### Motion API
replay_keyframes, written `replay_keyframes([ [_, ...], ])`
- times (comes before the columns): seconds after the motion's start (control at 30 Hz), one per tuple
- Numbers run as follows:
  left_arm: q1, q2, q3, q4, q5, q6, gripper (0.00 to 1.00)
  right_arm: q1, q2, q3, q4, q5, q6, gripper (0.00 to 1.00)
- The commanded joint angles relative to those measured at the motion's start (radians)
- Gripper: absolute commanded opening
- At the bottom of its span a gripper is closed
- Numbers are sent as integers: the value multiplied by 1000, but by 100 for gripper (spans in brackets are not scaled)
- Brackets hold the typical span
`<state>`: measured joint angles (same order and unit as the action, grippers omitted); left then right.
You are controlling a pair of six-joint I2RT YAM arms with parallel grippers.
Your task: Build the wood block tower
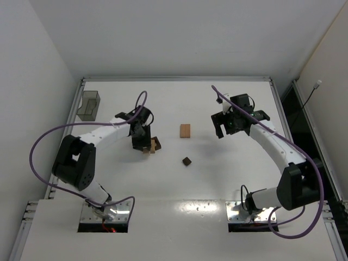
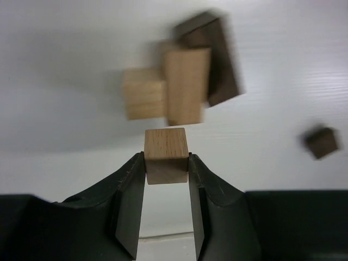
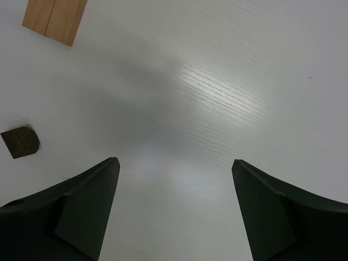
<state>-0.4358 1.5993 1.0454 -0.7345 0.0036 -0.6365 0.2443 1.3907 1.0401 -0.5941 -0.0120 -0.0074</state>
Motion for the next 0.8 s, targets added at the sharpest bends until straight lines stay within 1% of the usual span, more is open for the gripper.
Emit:
replay_keyframes([
  [0.0,-35,-36,171,33,-14,-15,0,-4,-13,20,37,-11,20,81],
  [0.1,-47,-45,232,34,-24,-15,0,-4,-13,20,37,-11,29,81],
  [0.17,-47,-45,246,34,-24,-15,0,-4,-22,20,37,-2,29,81],
  [0.27,-47,-7,275,58,-24,7,0,-4,-22,29,37,-2,29,81],
  [0.3,-47,5,294,72,13,20,0,-14,-22,29,37,-2,29,81],
  [0.37,-47,19,320,72,13,20,0,-14,-22,29,37,-2,29,81],
  [0.5,-47,99,395,81,30,60,0,-23,-13,29,37,-2,29,81],
  [0.67,-47,224,557,92,52,69,0,-42,7,29,37,-12,38,81],
  [0.77,-60,275,637,83,6,69,0,-51,7,29,37,-13,38,81],
])
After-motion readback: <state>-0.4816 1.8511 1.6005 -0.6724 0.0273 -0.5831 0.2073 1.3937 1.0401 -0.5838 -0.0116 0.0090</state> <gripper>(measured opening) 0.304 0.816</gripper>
